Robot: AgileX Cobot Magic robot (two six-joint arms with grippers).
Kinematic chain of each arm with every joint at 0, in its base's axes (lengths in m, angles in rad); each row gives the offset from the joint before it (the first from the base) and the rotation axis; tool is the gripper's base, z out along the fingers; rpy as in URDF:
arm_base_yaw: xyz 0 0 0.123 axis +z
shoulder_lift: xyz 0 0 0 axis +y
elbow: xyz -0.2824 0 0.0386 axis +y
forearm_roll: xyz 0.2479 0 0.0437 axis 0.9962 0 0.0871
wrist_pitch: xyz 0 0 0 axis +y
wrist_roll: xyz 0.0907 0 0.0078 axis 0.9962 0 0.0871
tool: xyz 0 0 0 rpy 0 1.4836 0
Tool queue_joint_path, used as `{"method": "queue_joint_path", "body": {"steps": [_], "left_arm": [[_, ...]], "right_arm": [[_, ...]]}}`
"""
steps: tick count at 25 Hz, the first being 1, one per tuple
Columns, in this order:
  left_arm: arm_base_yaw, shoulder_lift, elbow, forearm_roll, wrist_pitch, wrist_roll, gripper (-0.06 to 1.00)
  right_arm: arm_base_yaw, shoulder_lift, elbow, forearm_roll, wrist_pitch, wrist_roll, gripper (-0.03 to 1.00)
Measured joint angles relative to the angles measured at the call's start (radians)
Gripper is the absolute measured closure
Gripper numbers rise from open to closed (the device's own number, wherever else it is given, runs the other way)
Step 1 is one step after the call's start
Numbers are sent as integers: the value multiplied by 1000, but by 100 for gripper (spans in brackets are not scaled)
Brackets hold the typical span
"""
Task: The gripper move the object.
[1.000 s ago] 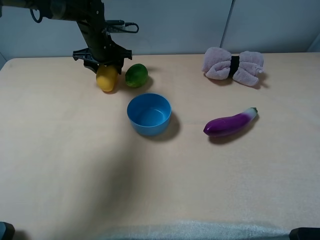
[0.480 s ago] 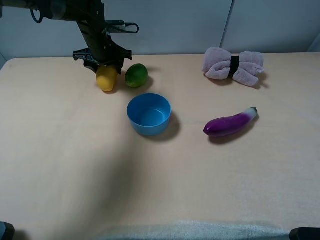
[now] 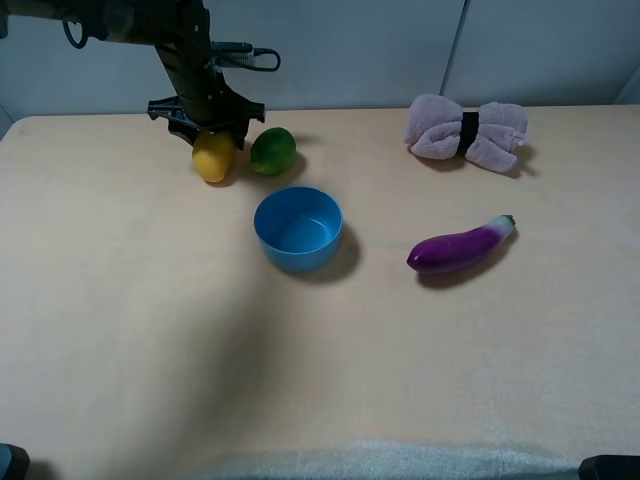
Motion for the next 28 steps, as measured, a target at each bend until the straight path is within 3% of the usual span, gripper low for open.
{"method": "queue_joint_path", "body": {"steps": [11,28], "left_arm": [[0,0,0,21,-1,0,17],[0,-207,-35,24,184,11,18]], "right_arm": [[0,0,0,0,0,0,27],[0,0,0,0,0,0,27]]}}
